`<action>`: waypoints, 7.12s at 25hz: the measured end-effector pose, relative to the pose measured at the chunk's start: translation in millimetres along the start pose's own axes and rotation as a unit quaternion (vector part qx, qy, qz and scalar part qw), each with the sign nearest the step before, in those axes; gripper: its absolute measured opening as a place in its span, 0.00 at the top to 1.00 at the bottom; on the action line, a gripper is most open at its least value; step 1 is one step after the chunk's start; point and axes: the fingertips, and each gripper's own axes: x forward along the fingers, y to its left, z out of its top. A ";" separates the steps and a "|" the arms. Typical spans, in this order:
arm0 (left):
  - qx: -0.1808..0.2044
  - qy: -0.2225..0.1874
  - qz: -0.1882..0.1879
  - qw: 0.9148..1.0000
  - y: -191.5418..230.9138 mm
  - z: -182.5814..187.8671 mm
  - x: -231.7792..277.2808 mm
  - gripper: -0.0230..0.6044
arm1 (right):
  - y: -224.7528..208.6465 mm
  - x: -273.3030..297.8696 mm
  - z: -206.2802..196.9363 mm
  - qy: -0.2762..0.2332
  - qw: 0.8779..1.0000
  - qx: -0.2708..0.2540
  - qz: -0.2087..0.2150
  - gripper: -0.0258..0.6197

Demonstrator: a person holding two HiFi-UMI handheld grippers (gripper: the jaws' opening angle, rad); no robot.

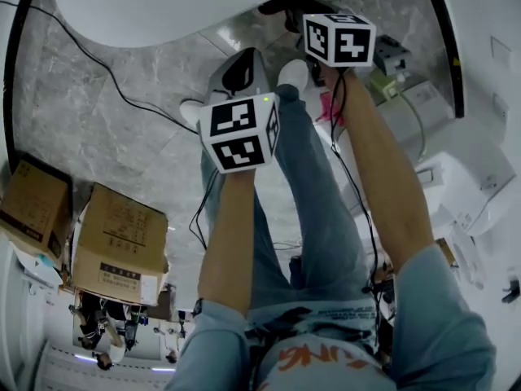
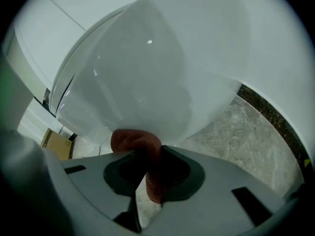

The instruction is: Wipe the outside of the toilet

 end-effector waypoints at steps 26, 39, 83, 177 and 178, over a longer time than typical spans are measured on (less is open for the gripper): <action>-0.045 -0.004 0.003 0.999 -6.1 -29.0 3.0 0.97 | -30.0 -7.1 -27.1 0.016 0.999 0.032 -0.029 0.85; -0.119 -0.031 0.025 0.992 89.1 -71.9 -27.5 0.97 | 85.2 25.8 -113.4 0.073 0.997 -0.033 0.002 0.85; -0.143 -0.062 0.034 0.987 220.8 -87.2 -17.2 0.97 | 167.8 151.0 -76.9 0.008 0.999 -0.009 0.031 0.85; 0.018 -0.262 0.024 0.964 31.2 198.2 -401.2 0.97 | 292.7 -379.3 138.9 -0.296 0.951 -0.042 0.075 0.85; 0.019 -0.273 0.025 0.962 35.6 207.1 -421.1 0.97 | 311.8 -391.7 147.0 -0.305 0.948 -0.051 0.077 0.85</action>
